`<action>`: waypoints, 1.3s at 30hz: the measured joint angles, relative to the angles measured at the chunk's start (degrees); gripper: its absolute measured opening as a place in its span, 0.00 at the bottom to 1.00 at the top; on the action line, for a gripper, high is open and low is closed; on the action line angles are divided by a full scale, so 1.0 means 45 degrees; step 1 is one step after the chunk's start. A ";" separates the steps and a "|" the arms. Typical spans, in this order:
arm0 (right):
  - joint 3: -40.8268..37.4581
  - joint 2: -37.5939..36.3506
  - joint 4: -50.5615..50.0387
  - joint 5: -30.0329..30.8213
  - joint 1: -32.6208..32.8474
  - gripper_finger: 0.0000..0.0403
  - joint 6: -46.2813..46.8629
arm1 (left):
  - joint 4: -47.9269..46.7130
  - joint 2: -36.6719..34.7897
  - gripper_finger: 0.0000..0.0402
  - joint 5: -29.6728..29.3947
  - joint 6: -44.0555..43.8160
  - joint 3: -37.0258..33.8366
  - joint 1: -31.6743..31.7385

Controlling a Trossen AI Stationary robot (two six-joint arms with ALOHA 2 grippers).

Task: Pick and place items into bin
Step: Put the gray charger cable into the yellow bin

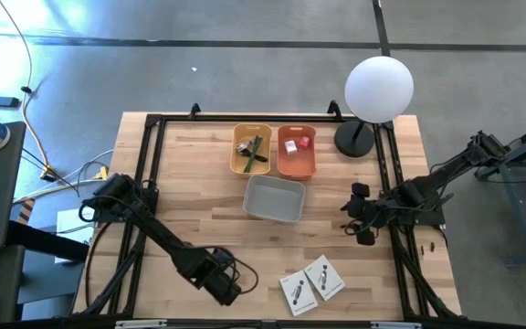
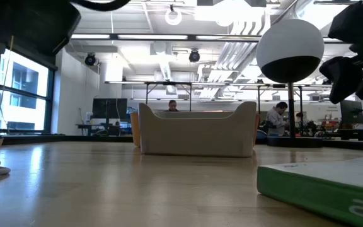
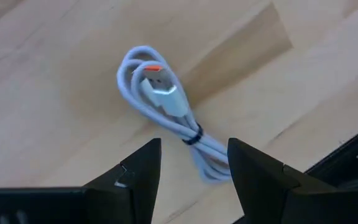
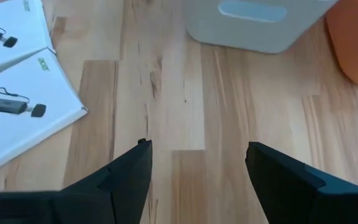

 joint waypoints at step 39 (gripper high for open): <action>-0.0005 -0.0174 0.1276 0.0169 -0.0029 0.61 0.0423 | 0.0152 0.1067 0.08 -0.1394 0.4101 0.0079 0.0036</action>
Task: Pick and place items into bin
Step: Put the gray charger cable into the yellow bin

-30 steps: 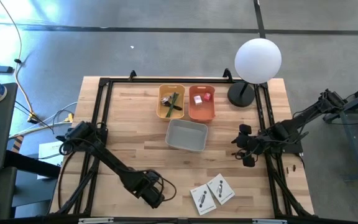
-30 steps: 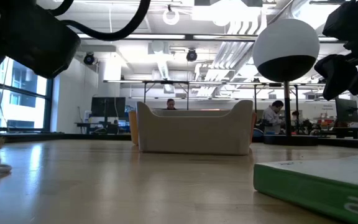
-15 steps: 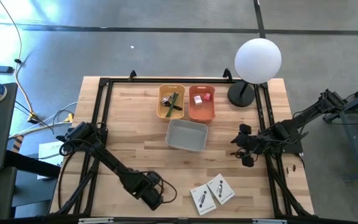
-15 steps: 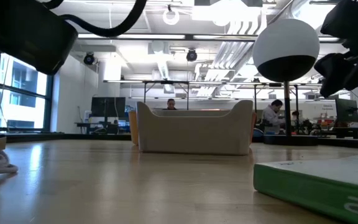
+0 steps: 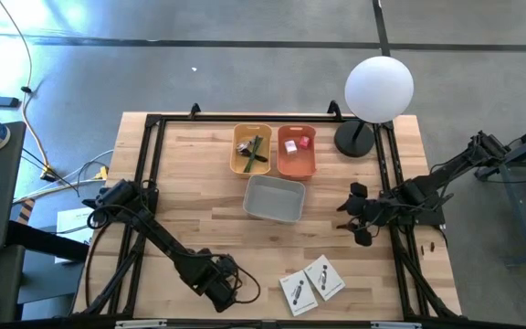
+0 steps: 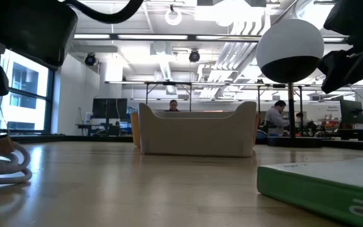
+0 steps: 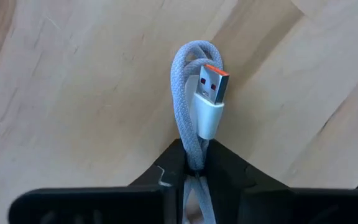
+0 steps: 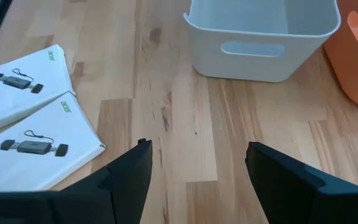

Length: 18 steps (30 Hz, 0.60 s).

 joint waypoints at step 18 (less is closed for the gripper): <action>0.0005 0.0000 0.0000 -0.0374 0.0000 0.61 -0.0517 | -0.3388 -0.0439 0.02 -0.2970 0.5814 0.3921 0.2853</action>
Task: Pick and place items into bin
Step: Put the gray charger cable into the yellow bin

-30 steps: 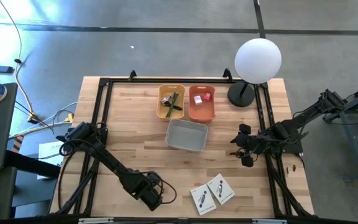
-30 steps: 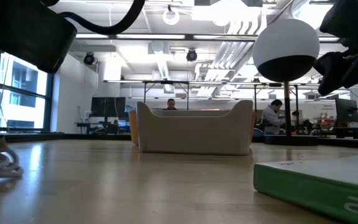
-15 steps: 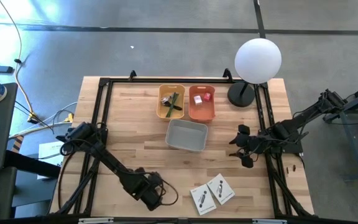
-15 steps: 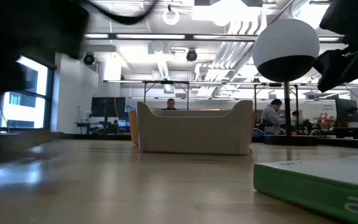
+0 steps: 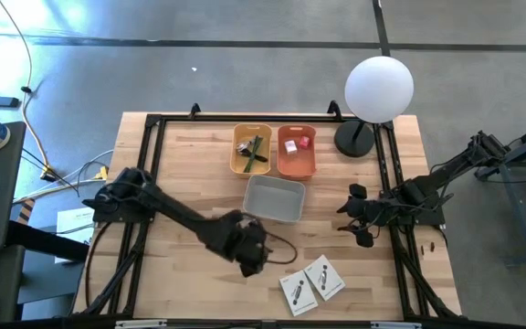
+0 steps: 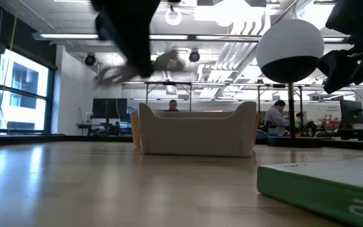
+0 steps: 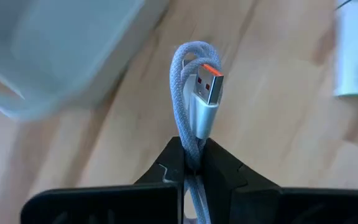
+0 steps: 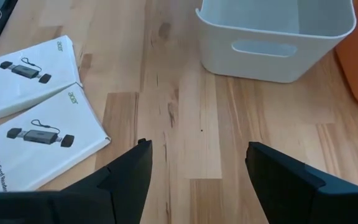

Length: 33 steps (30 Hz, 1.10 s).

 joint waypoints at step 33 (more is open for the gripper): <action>0.0000 0.0003 0.2153 0.4916 -0.0002 0.61 0.6457 | -0.1304 0.0058 0.02 0.2310 0.9188 0.3105 1.2159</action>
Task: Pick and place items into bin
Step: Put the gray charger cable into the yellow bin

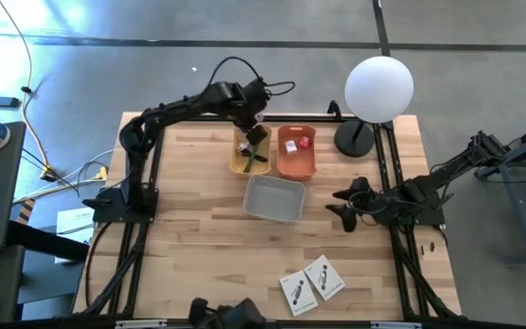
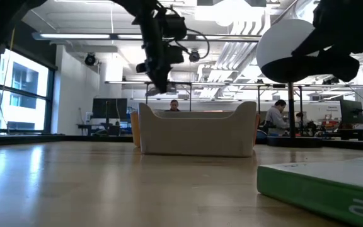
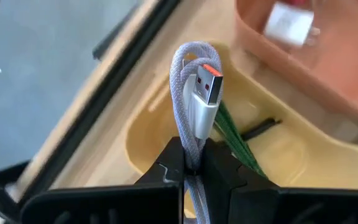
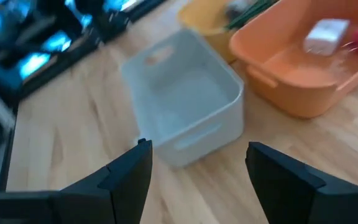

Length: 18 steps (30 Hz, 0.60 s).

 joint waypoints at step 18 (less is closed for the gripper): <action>0.0000 0.0002 0.0319 -0.0031 -0.0995 0.61 -0.1088 | 0.2176 -0.0005 0.11 0.0942 -0.0500 -0.2618 -0.0393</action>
